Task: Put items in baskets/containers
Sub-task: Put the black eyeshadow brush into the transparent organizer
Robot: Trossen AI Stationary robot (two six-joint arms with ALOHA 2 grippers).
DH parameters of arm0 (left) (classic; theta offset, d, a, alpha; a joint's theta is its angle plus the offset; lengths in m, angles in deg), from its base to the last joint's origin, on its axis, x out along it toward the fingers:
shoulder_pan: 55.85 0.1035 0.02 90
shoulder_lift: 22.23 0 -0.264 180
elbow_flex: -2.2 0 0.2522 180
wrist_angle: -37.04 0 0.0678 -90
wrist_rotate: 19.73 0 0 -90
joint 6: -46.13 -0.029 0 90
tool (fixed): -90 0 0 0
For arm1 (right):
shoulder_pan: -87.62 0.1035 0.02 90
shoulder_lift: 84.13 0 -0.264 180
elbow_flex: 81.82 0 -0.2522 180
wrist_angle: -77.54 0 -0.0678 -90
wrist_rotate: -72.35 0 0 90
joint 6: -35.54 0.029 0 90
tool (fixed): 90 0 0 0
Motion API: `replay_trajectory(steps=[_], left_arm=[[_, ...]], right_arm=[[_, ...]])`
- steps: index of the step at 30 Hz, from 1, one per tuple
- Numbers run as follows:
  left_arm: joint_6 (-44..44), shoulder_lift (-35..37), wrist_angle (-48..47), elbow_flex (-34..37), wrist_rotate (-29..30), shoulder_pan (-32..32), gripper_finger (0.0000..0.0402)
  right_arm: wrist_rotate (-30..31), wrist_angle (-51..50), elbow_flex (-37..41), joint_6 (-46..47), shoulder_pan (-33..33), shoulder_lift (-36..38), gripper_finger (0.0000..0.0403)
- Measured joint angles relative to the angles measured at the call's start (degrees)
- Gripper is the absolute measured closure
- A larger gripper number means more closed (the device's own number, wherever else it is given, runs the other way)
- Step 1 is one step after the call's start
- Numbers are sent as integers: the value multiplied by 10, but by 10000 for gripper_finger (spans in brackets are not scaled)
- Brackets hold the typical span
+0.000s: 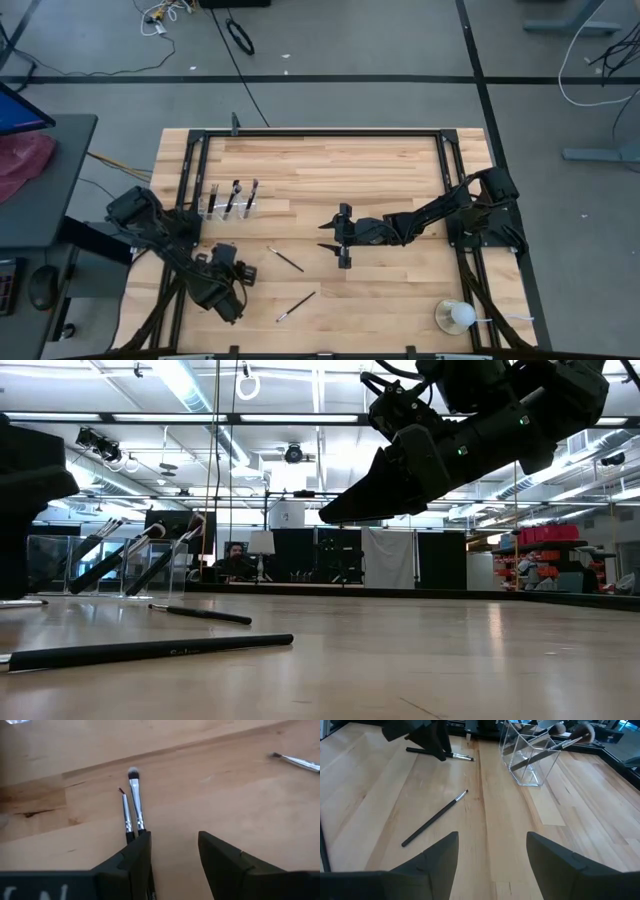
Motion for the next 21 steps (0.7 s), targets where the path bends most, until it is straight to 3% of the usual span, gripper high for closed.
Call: replay_trajectory(steps=[21], left_arm=[[-2, 0, -17, 0, -23, 28, 232]], right_arm=[[0, 0, 0, 0, 0, 0, 166]])
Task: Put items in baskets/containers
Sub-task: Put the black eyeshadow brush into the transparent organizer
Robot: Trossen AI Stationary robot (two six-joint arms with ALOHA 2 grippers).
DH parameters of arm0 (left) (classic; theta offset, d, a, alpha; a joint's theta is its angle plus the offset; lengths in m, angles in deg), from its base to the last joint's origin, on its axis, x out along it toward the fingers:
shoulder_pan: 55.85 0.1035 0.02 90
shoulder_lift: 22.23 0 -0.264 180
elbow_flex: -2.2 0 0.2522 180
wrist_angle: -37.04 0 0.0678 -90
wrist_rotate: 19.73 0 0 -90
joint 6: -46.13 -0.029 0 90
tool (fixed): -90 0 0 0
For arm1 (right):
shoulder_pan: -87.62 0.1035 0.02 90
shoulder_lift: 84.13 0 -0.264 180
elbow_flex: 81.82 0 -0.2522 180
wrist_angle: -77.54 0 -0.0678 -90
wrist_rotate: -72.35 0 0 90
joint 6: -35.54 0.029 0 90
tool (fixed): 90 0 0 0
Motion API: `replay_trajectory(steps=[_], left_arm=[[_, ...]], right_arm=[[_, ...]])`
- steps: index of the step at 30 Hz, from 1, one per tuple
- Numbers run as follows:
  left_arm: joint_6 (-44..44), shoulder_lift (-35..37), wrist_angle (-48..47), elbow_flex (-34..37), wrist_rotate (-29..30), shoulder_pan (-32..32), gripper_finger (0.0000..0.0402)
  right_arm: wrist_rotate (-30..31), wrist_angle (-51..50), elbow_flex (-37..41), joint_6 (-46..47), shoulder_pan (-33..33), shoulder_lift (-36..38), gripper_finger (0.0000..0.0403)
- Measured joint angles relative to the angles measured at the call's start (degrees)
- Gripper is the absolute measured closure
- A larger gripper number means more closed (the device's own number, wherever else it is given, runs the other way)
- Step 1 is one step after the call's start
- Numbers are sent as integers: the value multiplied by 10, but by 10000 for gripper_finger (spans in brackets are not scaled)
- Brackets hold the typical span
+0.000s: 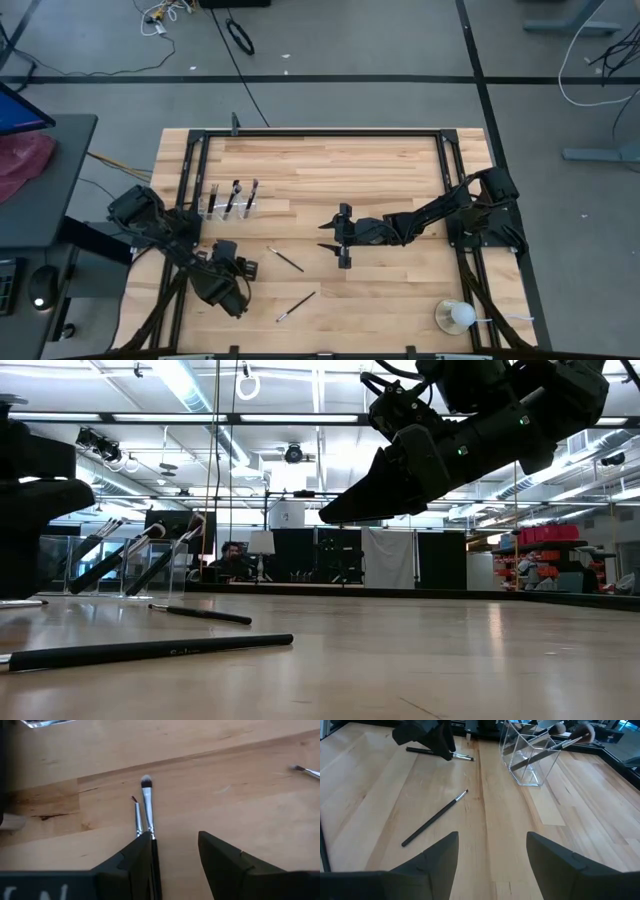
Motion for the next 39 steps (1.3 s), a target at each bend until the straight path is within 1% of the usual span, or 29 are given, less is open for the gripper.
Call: replay_trajectory(steps=[15, 19, 22, 30, 34, 39], left_arm=[[1, 0, 6, 0, 0, 4, 232], [3, 1, 33, 26, -10, 7, 232], [3, 4, 62, 43, -1, 8, 232], [-1, 4, 68, 45, 7, 8, 234], [-3, 3, 72, 45, 10, 9, 258], [-6, 3, 76, 46, 13, 9, 314]], right_arm=[[0, 0, 0, 0, 0, 0, 166], [0, 0, 0, 0, 0, 0, 166], [0, 0, 0, 0, 0, 0, 166], [0, 0, 0, 0, 0, 0, 166], [0, 0, 0, 0, 0, 0, 166], [0, 0, 0, 0, 0, 0, 166]])
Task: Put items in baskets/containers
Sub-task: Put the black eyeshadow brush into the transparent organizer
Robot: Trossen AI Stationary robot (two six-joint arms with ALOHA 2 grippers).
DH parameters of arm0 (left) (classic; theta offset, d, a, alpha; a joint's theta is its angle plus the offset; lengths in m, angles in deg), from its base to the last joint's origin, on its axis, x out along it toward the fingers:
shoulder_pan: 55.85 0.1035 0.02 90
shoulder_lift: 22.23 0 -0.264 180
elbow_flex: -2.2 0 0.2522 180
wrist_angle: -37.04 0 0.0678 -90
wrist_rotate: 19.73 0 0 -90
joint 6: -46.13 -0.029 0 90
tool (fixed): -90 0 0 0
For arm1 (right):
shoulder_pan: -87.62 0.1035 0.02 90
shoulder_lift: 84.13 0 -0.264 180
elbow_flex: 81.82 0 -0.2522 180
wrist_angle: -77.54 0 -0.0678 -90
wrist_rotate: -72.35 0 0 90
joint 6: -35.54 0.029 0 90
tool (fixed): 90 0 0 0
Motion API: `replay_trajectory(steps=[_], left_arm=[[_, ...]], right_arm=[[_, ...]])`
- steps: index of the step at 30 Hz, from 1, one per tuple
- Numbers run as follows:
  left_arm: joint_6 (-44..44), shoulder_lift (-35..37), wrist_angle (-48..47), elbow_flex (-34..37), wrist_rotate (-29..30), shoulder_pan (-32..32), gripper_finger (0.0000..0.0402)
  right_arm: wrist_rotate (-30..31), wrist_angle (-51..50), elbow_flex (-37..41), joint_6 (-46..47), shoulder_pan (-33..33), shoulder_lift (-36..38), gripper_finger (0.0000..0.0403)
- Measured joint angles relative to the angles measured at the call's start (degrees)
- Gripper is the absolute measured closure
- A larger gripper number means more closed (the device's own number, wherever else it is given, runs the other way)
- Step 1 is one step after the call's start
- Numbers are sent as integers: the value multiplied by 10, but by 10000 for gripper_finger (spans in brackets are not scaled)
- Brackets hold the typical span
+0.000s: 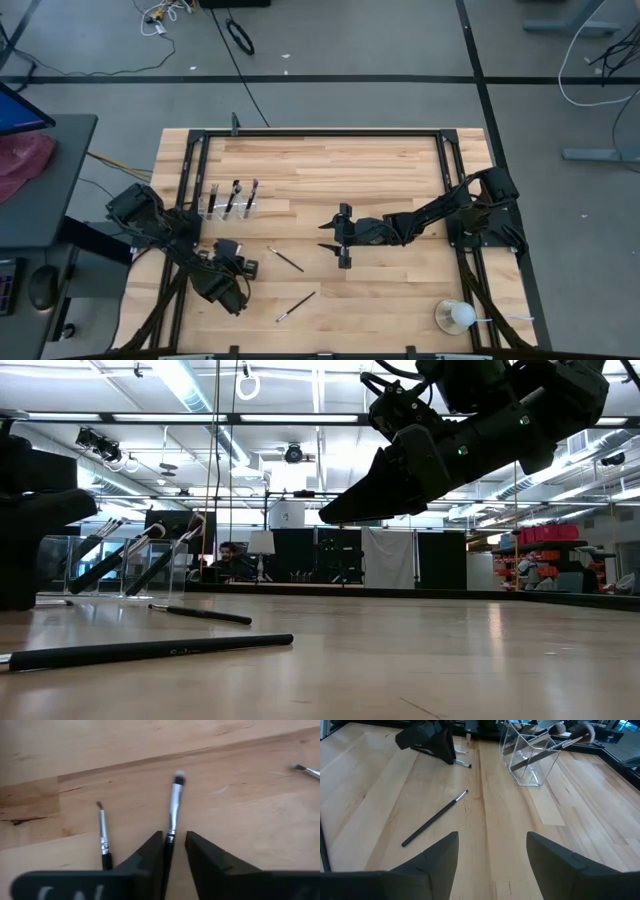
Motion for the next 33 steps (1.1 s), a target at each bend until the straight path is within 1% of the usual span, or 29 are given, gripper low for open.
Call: replay_trajectory(steps=[6, 9, 12, 14, 17, 18, 20, 22, 25, 26, 30, 33], left_arm=[[-21, -13, 1, 0, 16, 0, 373], [-23, -24, -2, 0, 25, 0, 390], [-24, -27, -2, 0, 41, 0, 390], [-24, -26, -6, -7, 53, 0, 388], [-40, -26, -14, -20, 62, 1, 391], [-44, -27, -16, -25, 76, 1, 394], [-52, -26, -15, -37, 113, 2, 400], [-67, -26, -19, -46, 159, 2, 400], [-98, -26, -6, -60, 228, 6, 400], [-108, -26, -6, -63, 243, 8, 400], [-140, -25, -7, -73, 245, 22, 393], [-165, -25, 2, -73, 243, 24, 364]], right_arm=[[0, 0, 0, 0, 0, 0, 166], [0, 0, 0, 0, 0, 0, 166], [0, -3, 0, 0, 0, 0, 166], [-11, -12, 0, 0, 0, 0, 166], [-65, -29, 0, 4, -5, 0, 166], [-87, -33, 0, 9, -8, 0, 166], [-131, -36, 0, 17, -13, 0, 166], [-152, -33, 0, 20, -16, -3, 166], [-152, -30, 0, 21, -20, -8, 166], [-152, -30, 0, 21, -22, -10, 166], [-152, -20, 0, 21, -26, -16, 166], [-152, -10, 0, 26, -27, -19, 166]])
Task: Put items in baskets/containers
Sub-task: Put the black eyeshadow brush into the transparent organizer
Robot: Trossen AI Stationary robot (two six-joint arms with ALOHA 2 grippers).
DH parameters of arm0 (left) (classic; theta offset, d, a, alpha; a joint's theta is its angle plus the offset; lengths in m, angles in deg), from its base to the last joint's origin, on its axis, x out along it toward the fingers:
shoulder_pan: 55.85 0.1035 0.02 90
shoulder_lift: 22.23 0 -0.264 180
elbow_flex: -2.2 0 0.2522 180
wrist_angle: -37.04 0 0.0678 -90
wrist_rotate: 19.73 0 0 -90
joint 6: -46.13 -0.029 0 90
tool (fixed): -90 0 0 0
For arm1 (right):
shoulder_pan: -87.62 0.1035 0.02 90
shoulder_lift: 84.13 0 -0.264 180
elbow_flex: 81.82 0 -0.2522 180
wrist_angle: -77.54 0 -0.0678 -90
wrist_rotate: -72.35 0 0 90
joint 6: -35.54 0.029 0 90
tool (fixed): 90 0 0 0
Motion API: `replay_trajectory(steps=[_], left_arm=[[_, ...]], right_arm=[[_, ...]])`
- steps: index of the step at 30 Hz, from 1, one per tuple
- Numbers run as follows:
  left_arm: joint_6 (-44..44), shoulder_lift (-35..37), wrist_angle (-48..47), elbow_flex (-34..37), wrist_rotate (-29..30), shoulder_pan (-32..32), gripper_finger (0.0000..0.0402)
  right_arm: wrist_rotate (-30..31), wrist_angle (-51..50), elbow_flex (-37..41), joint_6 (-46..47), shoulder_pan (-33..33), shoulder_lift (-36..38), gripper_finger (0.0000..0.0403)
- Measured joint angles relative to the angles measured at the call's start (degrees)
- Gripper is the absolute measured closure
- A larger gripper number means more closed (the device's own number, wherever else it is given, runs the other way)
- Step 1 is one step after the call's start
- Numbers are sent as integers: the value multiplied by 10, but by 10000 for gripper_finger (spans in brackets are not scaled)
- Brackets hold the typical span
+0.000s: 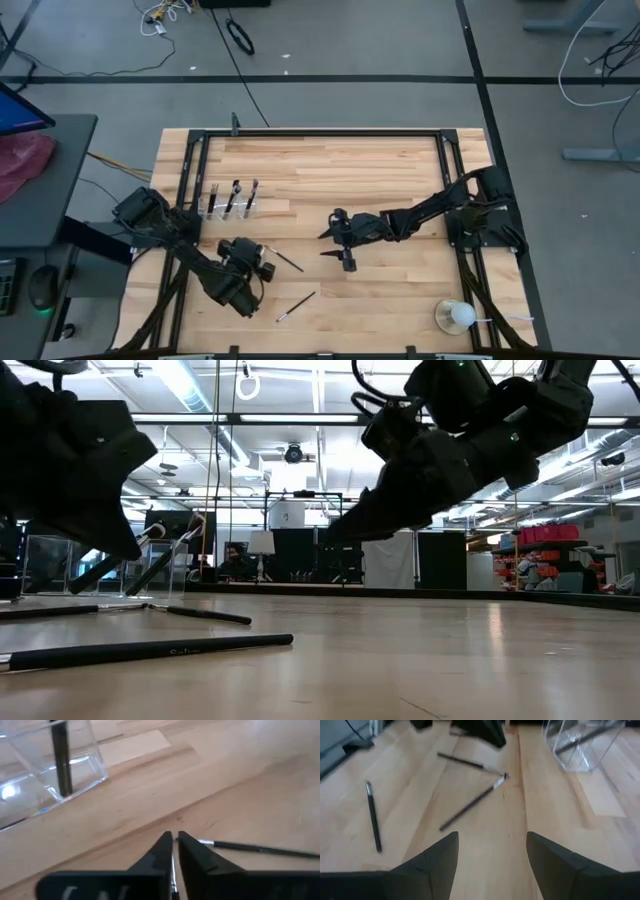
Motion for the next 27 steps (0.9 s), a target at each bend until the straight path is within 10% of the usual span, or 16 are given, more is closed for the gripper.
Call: replay_trajectory(steps=[13, 27], left_arm=[[10, -25, 29, 0, 29, -69, 148], [106, -161, 31, -3, 8, -100, 212]], right_arm=[[0, 7, 0, 2, 0, -2, 166], [0, 17, 0, 2, 0, -2, 166]])
